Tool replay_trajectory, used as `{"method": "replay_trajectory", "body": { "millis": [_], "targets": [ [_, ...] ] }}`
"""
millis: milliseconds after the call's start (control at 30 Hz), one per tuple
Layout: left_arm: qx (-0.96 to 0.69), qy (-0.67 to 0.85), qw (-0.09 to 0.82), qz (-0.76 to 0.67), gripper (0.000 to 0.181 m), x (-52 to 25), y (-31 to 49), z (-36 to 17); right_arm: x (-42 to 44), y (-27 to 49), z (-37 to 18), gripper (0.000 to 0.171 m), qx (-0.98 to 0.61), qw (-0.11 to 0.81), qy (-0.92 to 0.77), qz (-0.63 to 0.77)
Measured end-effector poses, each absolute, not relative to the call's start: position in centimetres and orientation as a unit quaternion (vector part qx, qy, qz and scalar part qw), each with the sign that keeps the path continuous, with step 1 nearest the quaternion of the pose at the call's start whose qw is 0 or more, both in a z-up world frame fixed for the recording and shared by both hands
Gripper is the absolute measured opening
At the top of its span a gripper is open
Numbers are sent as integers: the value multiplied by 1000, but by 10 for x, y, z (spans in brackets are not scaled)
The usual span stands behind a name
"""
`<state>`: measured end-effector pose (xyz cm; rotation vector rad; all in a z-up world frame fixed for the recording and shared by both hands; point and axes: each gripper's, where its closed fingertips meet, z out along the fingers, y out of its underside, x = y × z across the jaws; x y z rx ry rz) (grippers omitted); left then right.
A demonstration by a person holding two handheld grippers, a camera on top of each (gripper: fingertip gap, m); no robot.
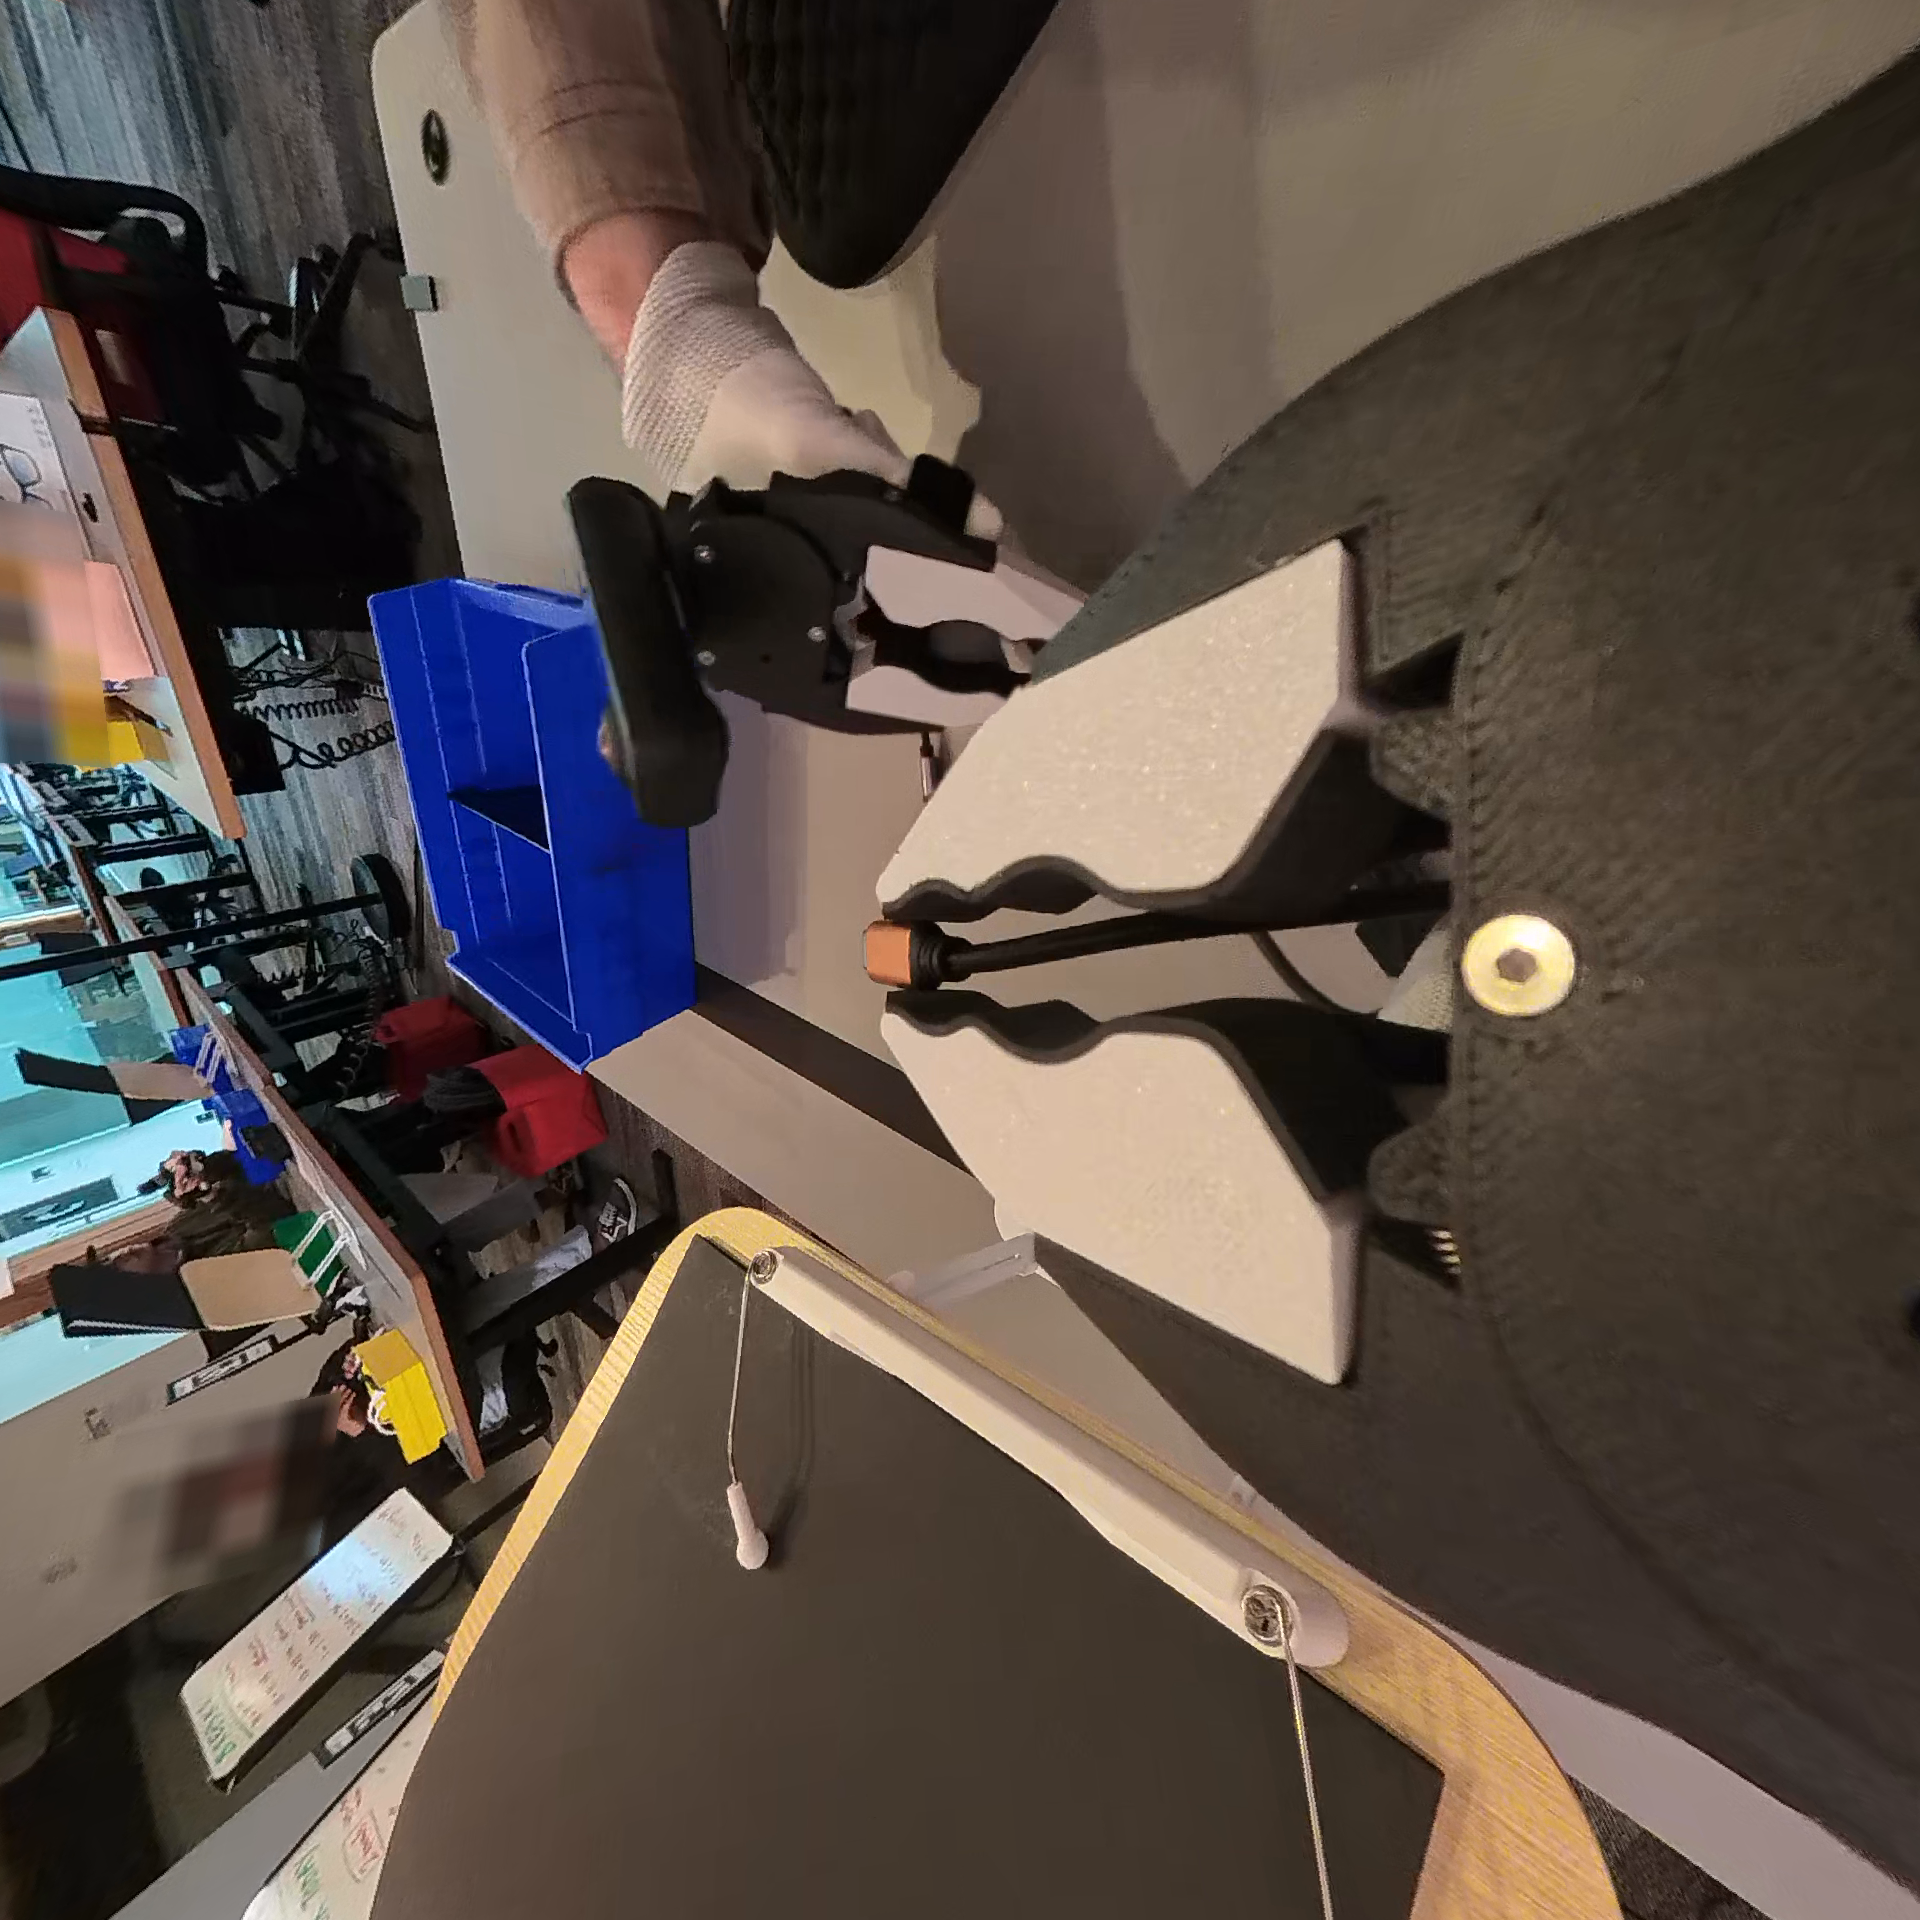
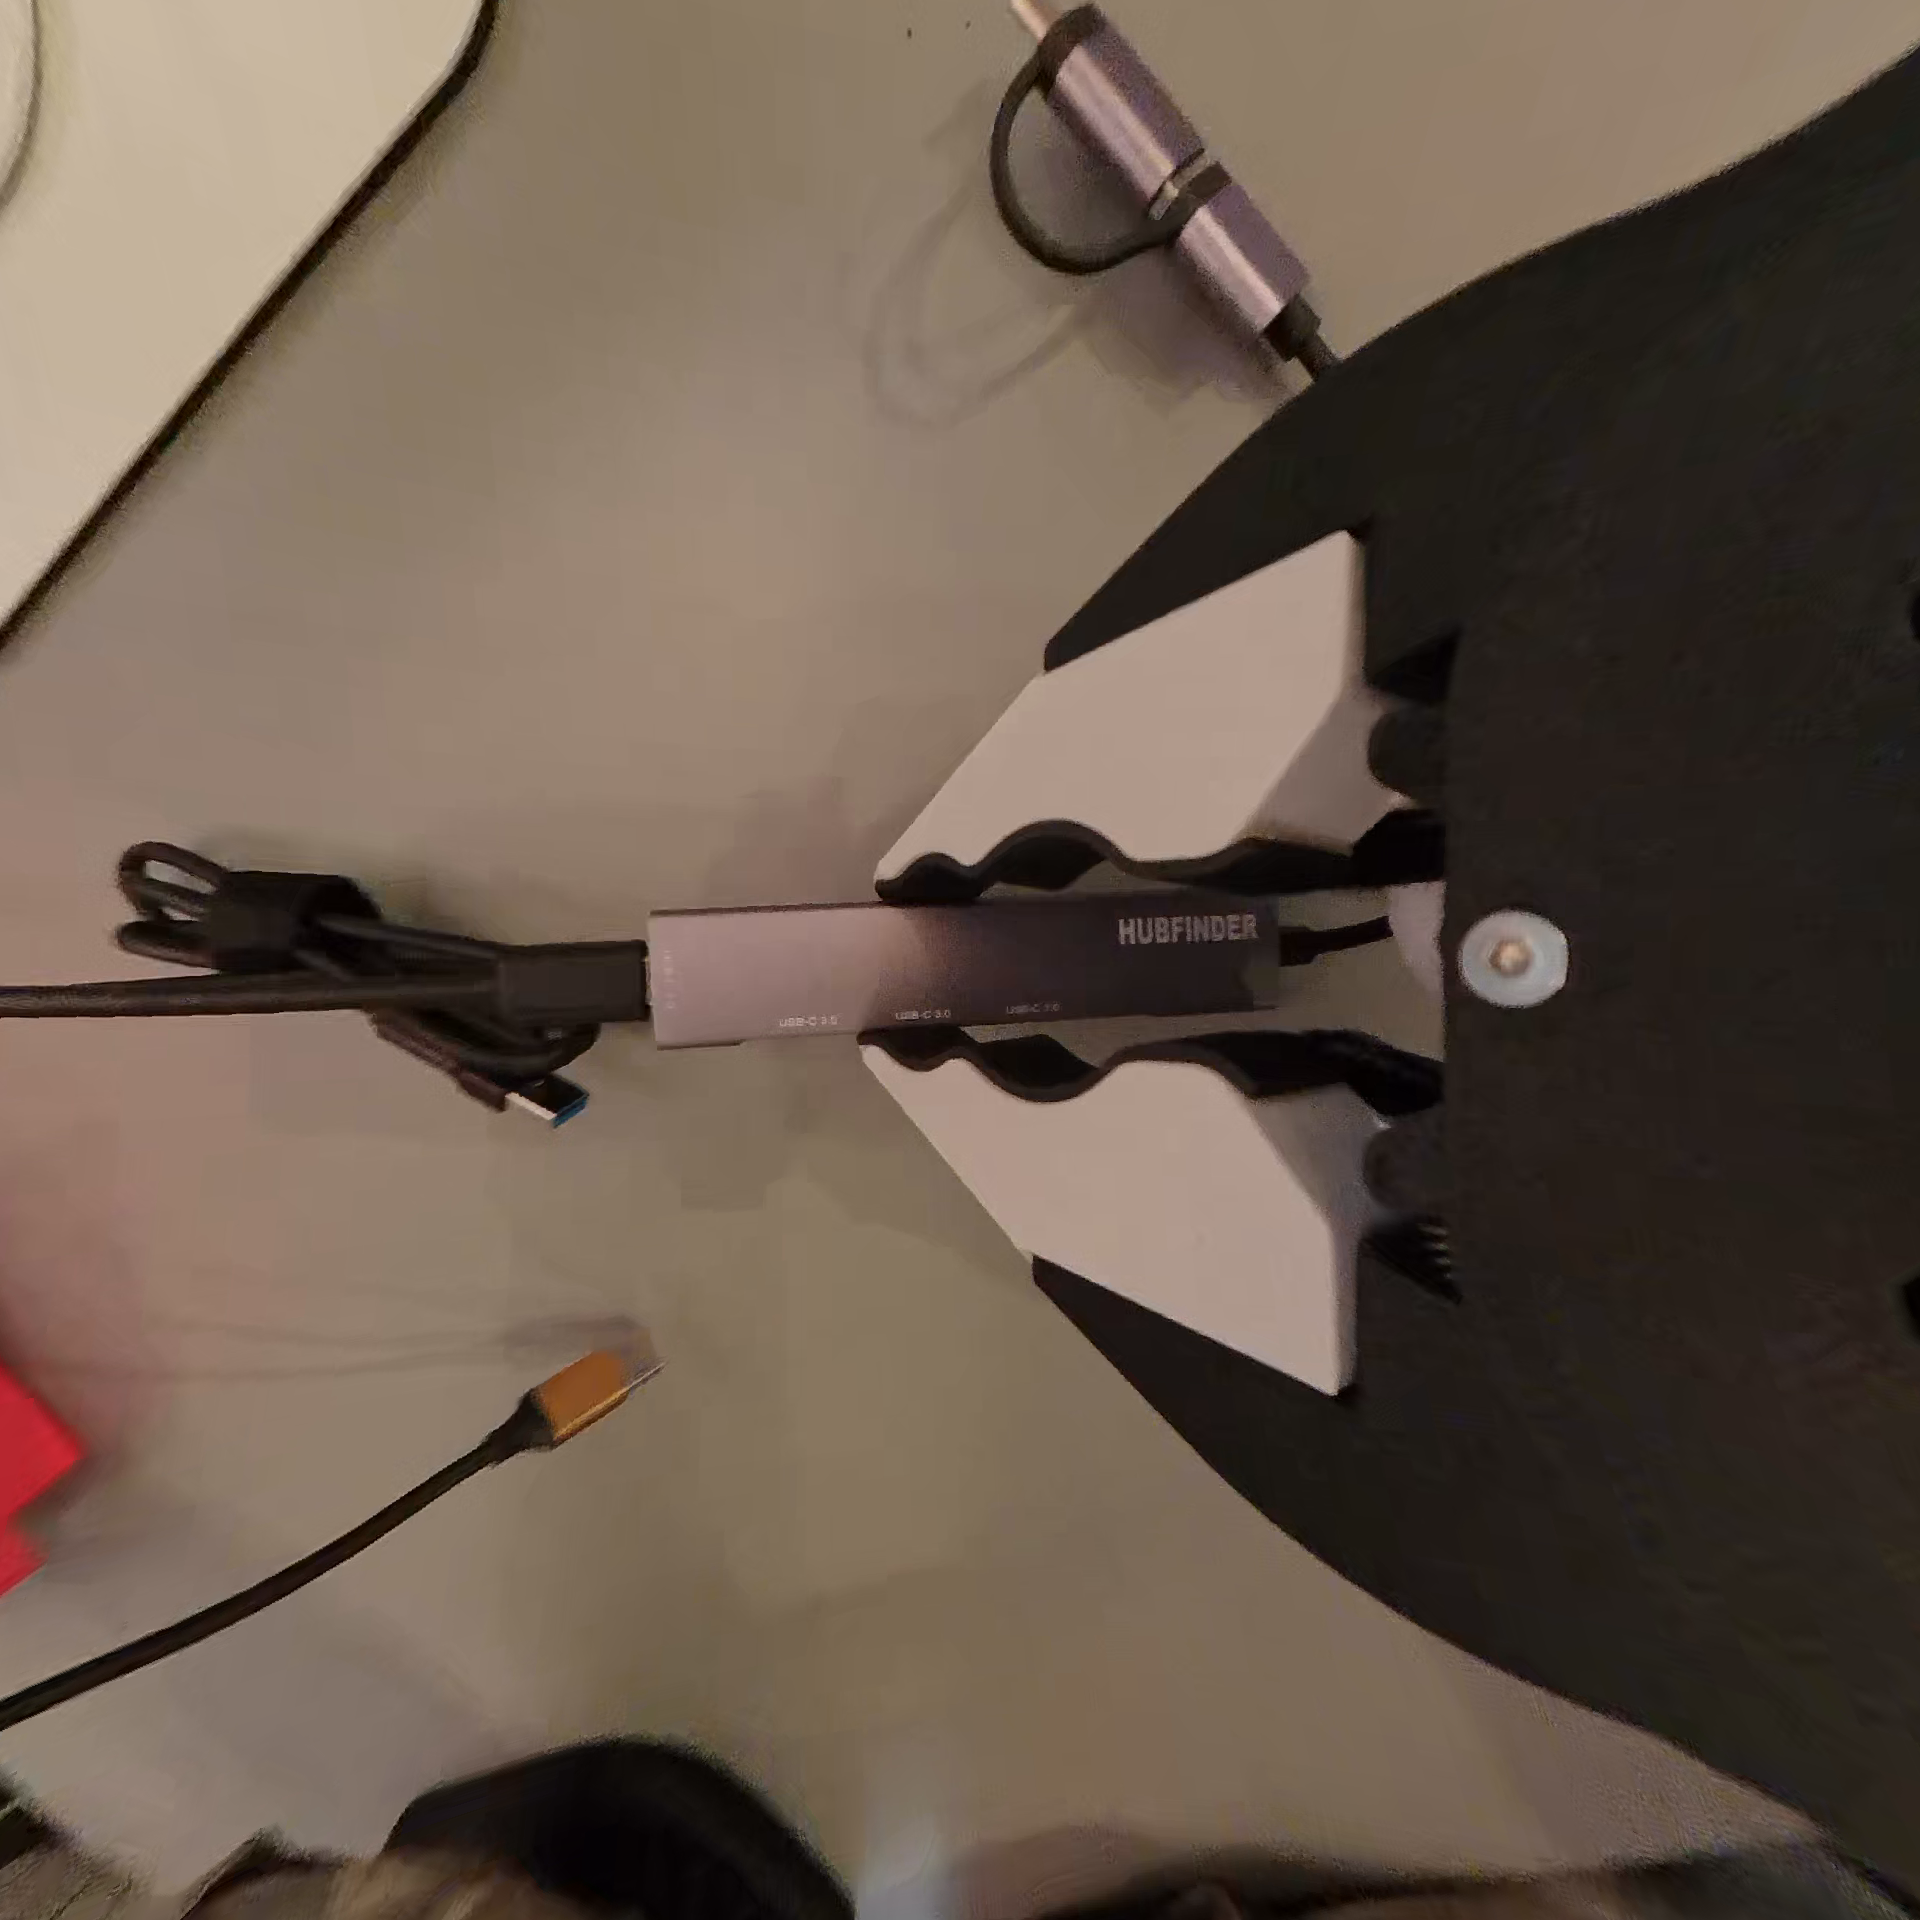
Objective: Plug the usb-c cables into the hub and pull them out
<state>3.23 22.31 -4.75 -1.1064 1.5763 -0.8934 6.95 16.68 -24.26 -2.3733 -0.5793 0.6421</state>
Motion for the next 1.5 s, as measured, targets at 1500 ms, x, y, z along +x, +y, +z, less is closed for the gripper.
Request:
{"method": "replay_trajectory", "body": {
  "millis": [1500],
  "targets": [
    [-441,681,466,-353,13,38,211,-62,77,195,-199,16,-865,403,-162,251]
  ]
}}
